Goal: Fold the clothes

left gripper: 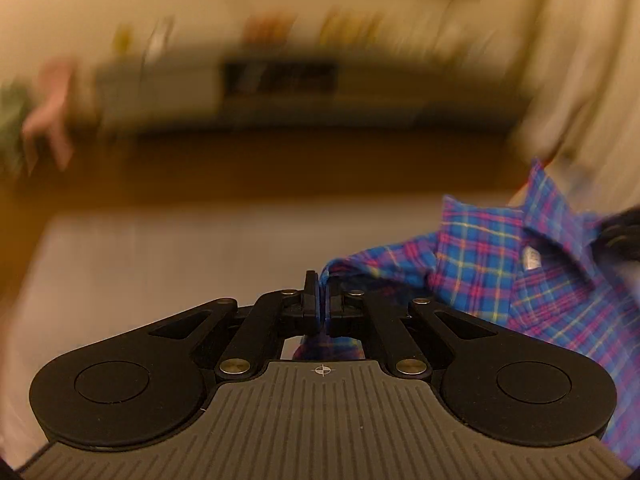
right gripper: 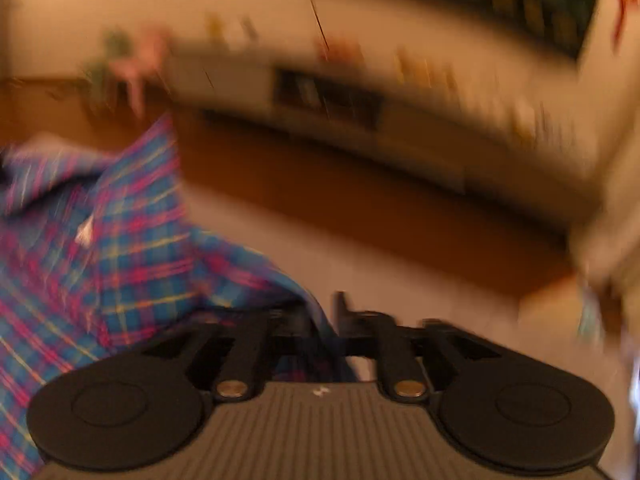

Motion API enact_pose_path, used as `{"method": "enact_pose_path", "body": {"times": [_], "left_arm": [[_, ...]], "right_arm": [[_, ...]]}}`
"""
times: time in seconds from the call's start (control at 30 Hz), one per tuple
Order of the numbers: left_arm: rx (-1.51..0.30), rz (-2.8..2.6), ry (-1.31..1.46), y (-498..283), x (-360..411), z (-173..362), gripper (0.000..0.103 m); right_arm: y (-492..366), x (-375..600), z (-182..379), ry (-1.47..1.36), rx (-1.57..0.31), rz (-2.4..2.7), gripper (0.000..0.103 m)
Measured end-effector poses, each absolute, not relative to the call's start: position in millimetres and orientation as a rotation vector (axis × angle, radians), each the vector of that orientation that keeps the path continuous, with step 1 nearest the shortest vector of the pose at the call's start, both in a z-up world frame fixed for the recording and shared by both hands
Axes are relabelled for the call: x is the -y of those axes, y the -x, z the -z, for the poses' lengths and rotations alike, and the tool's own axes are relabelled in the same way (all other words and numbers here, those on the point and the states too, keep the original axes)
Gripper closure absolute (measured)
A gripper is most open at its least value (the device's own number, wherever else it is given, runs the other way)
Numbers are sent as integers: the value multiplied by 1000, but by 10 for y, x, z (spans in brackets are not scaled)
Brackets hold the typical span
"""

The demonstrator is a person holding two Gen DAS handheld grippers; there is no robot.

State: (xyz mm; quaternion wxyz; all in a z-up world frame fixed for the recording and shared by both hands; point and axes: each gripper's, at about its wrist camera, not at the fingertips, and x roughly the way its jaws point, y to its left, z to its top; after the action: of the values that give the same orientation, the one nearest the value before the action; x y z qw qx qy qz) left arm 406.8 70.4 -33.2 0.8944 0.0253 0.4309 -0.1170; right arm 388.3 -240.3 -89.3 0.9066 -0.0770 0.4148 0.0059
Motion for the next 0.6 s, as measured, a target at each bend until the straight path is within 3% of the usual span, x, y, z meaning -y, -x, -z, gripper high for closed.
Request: {"method": "enact_pose_path", "body": {"times": [0.07, 0.1, 0.17, 0.3, 0.37, 0.53, 0.6], "left_arm": [[-902, 278, 2, -4054, -750, 696, 103], [-882, 299, 27, -3998, -797, 733, 103], [-843, 326, 78, -3837, -940, 719, 88], [-816, 348, 113, -3446, -1133, 505, 71], [-849, 374, 132, -3184, -1168, 408, 57], [-949, 426, 150, -2470, -1030, 403, 46], [-964, 430, 149, -2298, -979, 499, 51]], "right_arm": [[-3784, 2482, 1228, 145, -854, 4, 68], [-3664, 2525, 1253, 145, -822, 6, 62], [-3381, 2556, 1177, 128, -768, -8, 51], [-2901, 2567, 902, 47, -777, -86, 36], [-2907, 2525, 718, 18, -818, -126, 34], [-2522, 2106, 436, -42, -917, -210, 28], [-2390, 1957, 398, -33, -959, -225, 31]]}}
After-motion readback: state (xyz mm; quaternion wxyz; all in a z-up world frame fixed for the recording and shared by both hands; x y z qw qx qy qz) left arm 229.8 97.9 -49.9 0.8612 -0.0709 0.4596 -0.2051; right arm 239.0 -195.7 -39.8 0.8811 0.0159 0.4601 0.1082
